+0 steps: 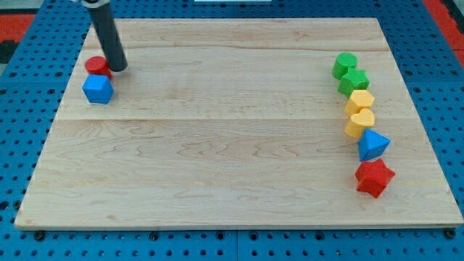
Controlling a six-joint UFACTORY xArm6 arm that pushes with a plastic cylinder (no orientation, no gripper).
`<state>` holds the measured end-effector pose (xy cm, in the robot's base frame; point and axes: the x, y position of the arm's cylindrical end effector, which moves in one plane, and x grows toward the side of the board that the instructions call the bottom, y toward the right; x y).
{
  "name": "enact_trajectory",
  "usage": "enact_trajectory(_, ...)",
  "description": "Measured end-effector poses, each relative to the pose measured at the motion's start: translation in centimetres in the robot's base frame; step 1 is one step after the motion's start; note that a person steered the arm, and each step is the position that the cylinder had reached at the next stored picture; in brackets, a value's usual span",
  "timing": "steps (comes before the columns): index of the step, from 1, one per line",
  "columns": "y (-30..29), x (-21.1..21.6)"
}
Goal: Place the green circle at the center of the board
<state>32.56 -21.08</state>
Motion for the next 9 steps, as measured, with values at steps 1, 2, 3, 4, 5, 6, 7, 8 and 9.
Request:
enact_trajectory(1, 3.4, -0.4)
enact_trajectory(2, 13.3, -2.7)
enact_trajectory(3, 25.2, -4.2)
enact_trajectory(4, 34.3, -4.3)
enact_trajectory(5, 41.2, -4.3)
enact_trajectory(6, 50.8, -5.4)
enact_trajectory(7, 55.6, -5.2)
enact_trajectory(8, 48.9, -0.2)
enact_trajectory(9, 40.9, 0.2)
